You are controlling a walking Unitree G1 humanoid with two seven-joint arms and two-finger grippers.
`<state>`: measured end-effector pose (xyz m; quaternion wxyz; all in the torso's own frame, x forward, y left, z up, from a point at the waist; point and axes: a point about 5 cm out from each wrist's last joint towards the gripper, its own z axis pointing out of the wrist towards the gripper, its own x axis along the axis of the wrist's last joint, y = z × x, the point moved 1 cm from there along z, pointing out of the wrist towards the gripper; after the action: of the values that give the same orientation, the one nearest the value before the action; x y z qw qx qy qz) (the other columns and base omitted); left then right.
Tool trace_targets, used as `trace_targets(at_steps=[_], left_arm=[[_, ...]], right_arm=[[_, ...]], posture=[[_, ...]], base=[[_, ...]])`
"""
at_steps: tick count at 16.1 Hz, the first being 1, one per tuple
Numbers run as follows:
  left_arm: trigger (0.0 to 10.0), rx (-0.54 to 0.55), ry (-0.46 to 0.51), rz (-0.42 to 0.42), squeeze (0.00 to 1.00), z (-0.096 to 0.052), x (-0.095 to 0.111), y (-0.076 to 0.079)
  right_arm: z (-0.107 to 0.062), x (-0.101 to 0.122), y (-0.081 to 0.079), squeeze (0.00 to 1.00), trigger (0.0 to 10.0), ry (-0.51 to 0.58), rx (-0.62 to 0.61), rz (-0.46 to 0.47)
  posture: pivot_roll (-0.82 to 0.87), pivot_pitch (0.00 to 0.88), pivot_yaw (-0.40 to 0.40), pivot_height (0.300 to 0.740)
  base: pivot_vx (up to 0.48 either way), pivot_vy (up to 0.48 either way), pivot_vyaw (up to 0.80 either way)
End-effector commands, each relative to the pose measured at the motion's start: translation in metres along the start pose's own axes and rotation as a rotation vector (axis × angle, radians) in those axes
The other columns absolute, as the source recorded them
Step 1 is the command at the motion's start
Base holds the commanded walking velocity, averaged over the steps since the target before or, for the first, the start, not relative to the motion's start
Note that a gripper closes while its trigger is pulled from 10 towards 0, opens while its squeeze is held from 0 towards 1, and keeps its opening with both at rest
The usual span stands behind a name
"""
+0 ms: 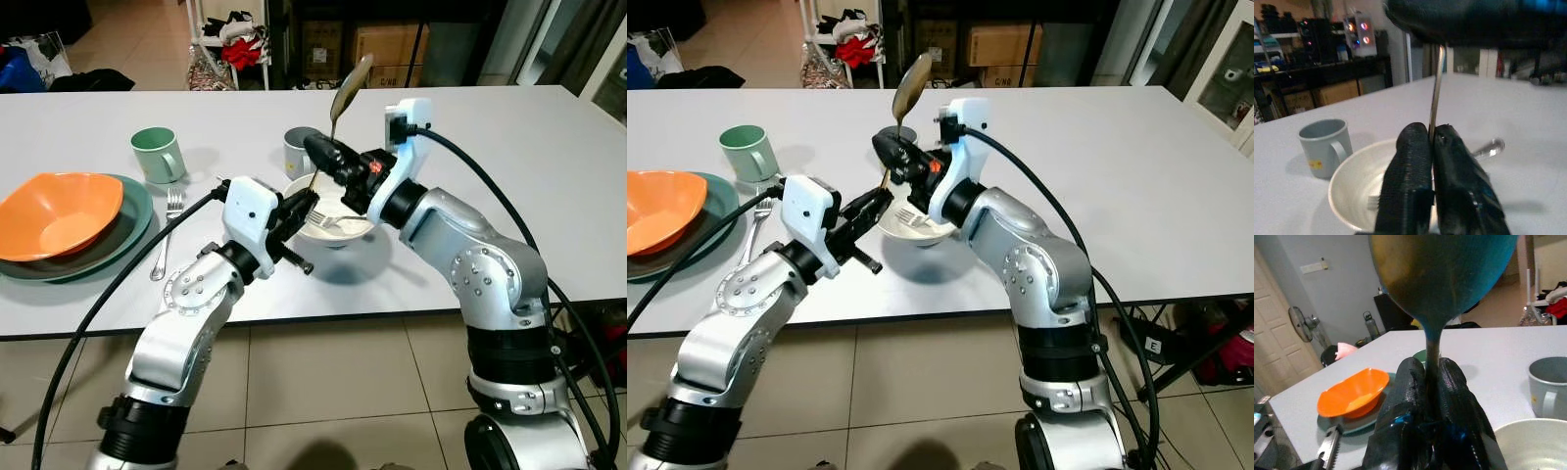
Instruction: Setting the table
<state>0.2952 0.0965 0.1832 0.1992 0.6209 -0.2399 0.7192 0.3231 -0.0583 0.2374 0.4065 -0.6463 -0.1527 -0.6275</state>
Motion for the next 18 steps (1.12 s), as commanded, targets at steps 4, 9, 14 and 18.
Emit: trace_targets(at_steps=[4,9,14,18], left_arm=[[10.0,0.031,0.067,0.022,1.00,0.000,0.015,-0.003],[10.0,-0.002,0.032,0.049,0.00,-0.021,0.017,0.003],[10.0,-0.040,-0.062,0.079,0.00,-0.040,0.018,0.004],[10.0,-0.083,-0.111,0.081,0.00,-0.048,0.018,0.010]], right_arm=[[0.003,0.008,0.007,0.00,0.0,0.007,-0.026,-0.007],[0.004,0.020,0.052,0.00,1.6,-0.190,-0.096,-0.301],[0.007,0.023,0.082,0.00,10.0,-0.441,-0.093,-0.492],[0.018,0.022,0.085,0.00,10.0,-0.602,0.008,-0.620]], posture=[[-0.06,0.000,0.027,0.740],[-0.06,0.000,0.025,0.740],[-0.06,0.000,0.014,0.740],[-0.06,0.000,0.001,0.740]], base=[[0.000,0.000,0.00],[0.000,0.000,0.00],[0.000,0.000,0.00],[0.000,0.000,0.00]])
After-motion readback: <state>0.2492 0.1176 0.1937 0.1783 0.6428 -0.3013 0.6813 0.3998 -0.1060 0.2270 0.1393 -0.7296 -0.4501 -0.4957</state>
